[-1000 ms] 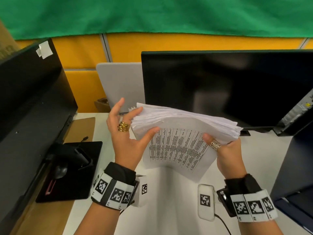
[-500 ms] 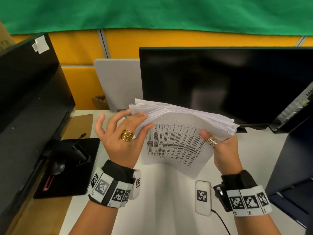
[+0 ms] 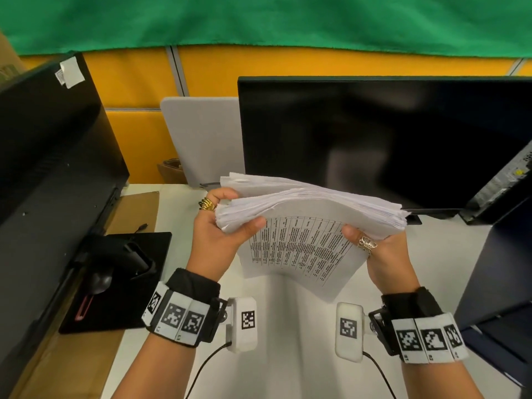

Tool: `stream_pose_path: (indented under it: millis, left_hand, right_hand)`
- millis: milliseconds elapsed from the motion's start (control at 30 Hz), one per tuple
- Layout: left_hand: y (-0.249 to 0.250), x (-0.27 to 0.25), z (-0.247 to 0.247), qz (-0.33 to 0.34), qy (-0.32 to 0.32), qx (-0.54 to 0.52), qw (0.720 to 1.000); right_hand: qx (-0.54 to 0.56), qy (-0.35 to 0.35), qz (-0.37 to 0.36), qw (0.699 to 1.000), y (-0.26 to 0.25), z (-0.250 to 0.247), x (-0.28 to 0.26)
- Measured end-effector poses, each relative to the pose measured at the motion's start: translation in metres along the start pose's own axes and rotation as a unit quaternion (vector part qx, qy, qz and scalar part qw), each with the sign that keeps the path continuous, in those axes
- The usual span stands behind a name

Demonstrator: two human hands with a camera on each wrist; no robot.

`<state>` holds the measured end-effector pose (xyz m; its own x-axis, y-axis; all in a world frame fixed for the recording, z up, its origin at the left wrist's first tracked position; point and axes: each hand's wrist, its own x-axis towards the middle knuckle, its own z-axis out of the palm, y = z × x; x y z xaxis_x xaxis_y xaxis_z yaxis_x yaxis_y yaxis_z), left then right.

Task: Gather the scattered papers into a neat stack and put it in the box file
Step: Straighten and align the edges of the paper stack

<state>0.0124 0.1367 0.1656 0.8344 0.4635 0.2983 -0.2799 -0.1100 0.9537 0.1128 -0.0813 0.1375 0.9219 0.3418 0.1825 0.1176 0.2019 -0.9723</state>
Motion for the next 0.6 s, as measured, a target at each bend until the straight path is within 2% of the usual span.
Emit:
stream_pose_path:
  millis: [100,233,400,467,533,600]
  left_hand:
    - [-0.003,0.003,-0.001,-0.001,0.029,-0.012,1.0]
    - [-0.002,0.005,-0.001,0.005,0.002,0.056,0.998]
    - [-0.01,0.007,0.003,0.013,0.058,0.042,0.997]
    - [-0.02,0.01,0.003,-0.007,0.073,0.015,0.997]
    - [-0.028,0.013,0.001,-0.033,0.047,0.015,0.998]
    - [-0.034,0.014,0.001,-0.058,-0.012,0.028,0.998]
  right_hand:
    - [-0.007,-0.014,0.001,1.0,-0.002,-0.004,0.0]
    - [-0.033,-0.061,0.002,0.998,-0.006,-0.006,0.0]
    - [-0.023,-0.043,-0.004,0.999,-0.004,-0.003,0.002]
    - [-0.019,-0.025,-0.003,0.999,-0.002,-0.003,0.004]
    - [-0.019,-0.024,0.0,1.0,-0.003,-0.002,0.007]
    - [-0.017,-0.033,-0.011,0.999,-0.004,0.001,0.01]
